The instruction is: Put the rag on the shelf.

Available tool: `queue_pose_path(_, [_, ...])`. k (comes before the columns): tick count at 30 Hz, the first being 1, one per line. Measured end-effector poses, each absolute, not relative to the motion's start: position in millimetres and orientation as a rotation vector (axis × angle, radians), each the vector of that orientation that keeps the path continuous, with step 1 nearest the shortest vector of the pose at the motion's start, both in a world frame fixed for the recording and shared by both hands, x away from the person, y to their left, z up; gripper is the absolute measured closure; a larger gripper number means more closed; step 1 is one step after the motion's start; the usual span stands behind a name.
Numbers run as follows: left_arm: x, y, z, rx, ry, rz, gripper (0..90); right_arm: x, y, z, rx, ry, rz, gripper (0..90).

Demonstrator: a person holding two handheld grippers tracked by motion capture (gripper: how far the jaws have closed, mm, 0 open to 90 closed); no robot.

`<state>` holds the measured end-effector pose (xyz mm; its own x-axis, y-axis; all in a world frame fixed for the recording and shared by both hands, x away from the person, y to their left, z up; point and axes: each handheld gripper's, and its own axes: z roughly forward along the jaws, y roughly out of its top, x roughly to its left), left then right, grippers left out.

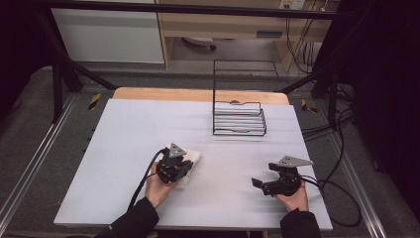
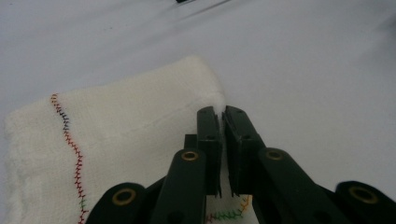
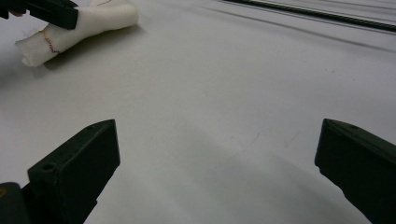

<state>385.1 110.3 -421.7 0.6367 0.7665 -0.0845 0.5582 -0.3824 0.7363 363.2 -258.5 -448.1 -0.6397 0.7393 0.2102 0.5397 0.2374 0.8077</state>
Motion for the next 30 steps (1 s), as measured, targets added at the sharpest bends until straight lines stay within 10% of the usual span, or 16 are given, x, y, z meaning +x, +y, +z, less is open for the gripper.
queue_pose_path(14, [387, 94, -435, 2.125, 0.992, 0.288, 80.0, 363, -258, -448, 1.208, 2.290, 1.358, 0.4])
queue_pose_path(30, [386, 184, -414, 2.166, 0.981, 0.385, 32.5, 363, -258, -449, 1.219, 2.290, 1.348, 0.4])
